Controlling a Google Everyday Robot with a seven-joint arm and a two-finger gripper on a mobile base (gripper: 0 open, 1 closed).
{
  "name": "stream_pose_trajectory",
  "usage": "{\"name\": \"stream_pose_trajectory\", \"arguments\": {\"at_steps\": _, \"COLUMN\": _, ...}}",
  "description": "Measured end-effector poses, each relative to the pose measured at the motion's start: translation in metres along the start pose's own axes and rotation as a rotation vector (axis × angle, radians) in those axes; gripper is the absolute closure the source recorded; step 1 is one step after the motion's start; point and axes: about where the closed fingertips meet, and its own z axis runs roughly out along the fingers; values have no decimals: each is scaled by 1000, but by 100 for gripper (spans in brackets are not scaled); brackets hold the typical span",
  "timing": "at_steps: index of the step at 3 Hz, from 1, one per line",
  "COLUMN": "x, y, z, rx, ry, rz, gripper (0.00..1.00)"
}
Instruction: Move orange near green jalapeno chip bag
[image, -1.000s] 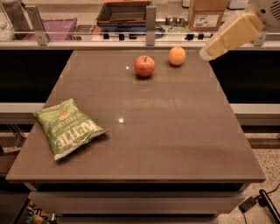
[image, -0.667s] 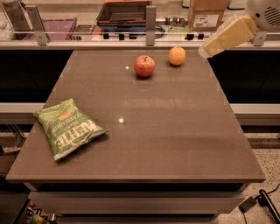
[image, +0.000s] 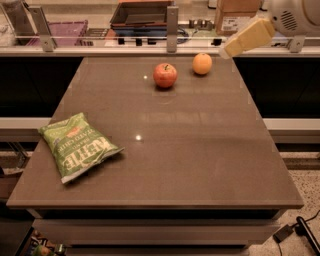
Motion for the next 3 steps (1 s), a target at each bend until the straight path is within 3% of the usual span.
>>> {"name": "stream_pose_trajectory", "arguments": {"at_steps": 2, "x": 8, "y": -18, "z": 29, "rx": 97, "ry": 110, "rz": 102, "gripper": 0}}
{"name": "stream_pose_trajectory", "arguments": {"at_steps": 3, "x": 9, "y": -21, "z": 29, "rx": 107, "ry": 105, "rz": 115, "gripper": 0}}
